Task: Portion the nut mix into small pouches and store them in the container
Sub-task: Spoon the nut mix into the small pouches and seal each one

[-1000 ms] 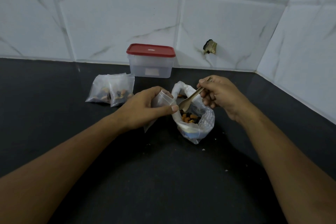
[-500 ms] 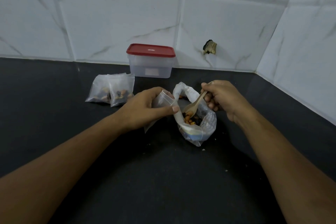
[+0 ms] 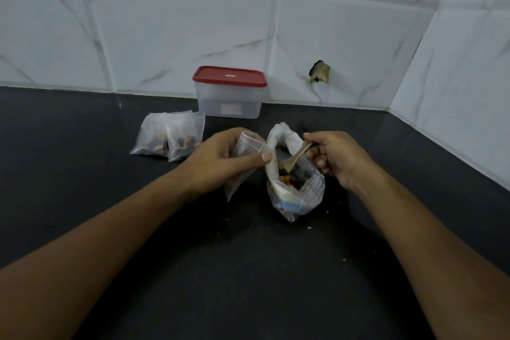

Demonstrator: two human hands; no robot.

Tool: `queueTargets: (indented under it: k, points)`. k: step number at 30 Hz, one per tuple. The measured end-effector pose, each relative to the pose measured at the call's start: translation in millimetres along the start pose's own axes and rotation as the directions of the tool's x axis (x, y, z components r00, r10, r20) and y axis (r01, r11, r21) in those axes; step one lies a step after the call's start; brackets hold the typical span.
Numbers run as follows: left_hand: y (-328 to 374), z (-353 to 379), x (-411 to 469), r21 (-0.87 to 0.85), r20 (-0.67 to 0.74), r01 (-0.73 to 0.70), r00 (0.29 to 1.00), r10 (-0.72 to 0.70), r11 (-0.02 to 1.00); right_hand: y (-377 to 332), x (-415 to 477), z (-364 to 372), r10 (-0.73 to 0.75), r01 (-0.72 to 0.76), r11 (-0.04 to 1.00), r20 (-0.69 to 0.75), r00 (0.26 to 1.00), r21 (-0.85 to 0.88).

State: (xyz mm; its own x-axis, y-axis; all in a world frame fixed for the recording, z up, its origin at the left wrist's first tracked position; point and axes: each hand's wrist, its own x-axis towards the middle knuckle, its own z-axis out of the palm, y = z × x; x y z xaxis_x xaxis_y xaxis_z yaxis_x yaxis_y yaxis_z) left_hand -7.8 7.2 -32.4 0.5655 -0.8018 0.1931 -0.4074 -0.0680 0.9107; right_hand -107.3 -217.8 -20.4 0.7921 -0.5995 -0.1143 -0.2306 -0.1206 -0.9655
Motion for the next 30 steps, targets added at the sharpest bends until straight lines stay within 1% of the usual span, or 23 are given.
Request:
queueTargets:
  k: [2,4,8,11,14,17,21,25,28,30]
  points:
    - [-2,0,1,0.004,0.011,0.011,1.0,-0.011,1.0,-1,-1,1,-0.017,0.019,0.999,0.026,1.0,-0.047]
    - [-3,0,1,0.011,0.023,0.024,0.999,-0.025,1.0,-2,-2,1,-0.006,0.009,0.999,0.056,0.998,-0.052]
    - [-3,-1,2,0.02,0.031,0.029,0.999,-0.03,0.999,-1,1,-3,0.044,-0.046,0.998,0.037,0.998,0.053]
    - [-3,-1,2,0.033,0.022,0.026,0.999,-0.026,0.999,-1,3,-4,0.067,-0.071,0.992,0.041,0.997,0.1]
    - [-2,-1,1,0.058,0.002,0.022,1.0,-0.022,0.998,-2,4,-7,0.078,-0.085,0.981,0.044,0.996,0.176]
    - [-2,-2,0,0.092,-0.003,0.01,1.0,-0.01,0.996,-4,5,-9,0.077,-0.079,0.968,0.014,0.997,0.238]
    - [2,2,-2,0.119,-0.003,-0.002,1.0,0.003,0.993,-7,5,-14,0.026,-0.026,0.949,0.002,1.0,0.315]
    - [2,2,-3,0.129,0.003,-0.008,1.0,0.008,0.992,-13,-1,-10,-0.029,0.012,0.936,0.045,0.999,0.35]
    - [1,2,-2,0.13,-0.002,-0.011,1.0,0.011,0.991,-16,-7,-1,-0.086,0.056,0.939,0.074,0.994,0.339]
    - [1,2,-1,0.138,0.0,-0.013,1.0,0.014,0.99,-16,-13,6,-0.145,0.112,0.951,0.097,0.985,0.287]
